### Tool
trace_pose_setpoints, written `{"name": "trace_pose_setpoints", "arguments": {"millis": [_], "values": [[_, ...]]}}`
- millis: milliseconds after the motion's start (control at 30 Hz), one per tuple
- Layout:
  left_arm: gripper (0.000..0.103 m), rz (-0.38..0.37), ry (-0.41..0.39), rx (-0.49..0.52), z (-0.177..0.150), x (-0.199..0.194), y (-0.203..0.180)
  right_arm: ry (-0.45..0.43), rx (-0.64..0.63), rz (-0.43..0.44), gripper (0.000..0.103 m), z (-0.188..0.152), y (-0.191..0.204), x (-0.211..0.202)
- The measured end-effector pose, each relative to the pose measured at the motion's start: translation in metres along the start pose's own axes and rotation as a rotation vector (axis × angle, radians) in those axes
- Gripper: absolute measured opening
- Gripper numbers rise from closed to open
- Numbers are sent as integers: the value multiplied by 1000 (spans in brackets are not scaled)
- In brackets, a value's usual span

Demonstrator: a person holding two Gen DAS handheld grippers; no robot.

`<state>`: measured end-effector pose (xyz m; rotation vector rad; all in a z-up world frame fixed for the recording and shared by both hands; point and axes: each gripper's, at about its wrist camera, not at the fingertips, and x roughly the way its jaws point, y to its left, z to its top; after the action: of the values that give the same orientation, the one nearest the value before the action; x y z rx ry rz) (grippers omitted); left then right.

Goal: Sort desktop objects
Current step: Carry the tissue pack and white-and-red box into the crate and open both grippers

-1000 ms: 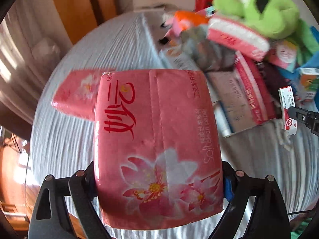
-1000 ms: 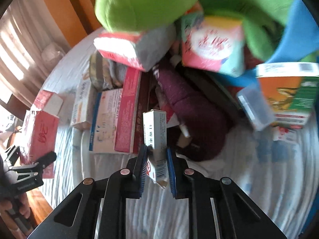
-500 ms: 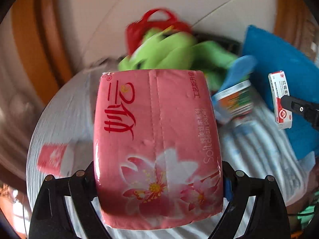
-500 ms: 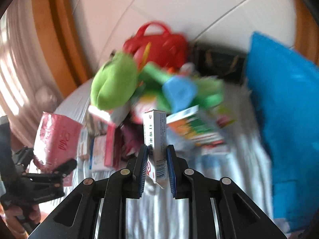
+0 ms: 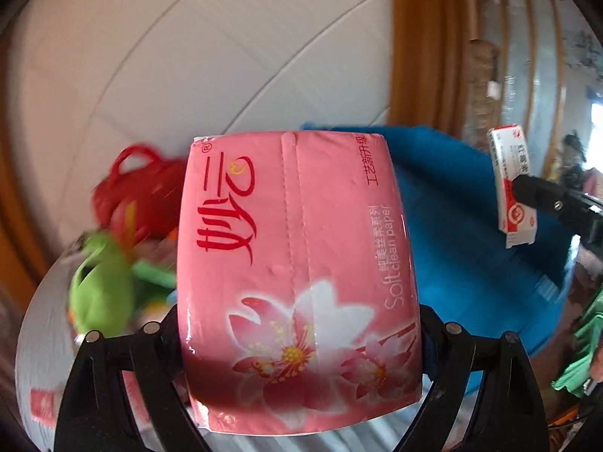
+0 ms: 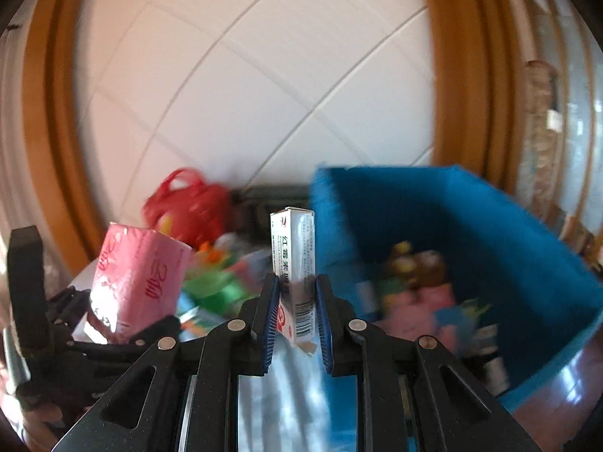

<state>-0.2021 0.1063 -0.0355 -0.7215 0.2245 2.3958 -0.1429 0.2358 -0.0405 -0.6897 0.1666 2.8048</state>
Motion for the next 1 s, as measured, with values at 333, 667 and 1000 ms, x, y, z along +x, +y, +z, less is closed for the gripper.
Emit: {"name": "trace_pose_setpoints", "arguments": {"millis": [333,667,1000], "values": [[90,-92,1,91,78,35,-144,0,12,-148,19,25,-150,-15],[91,-102,124,153,99,90,-233,88,34,-215,19,19,-243,13],[93,-73,155,187,102,111,-265,177,44,-280,19,-1,-289,40]]}}
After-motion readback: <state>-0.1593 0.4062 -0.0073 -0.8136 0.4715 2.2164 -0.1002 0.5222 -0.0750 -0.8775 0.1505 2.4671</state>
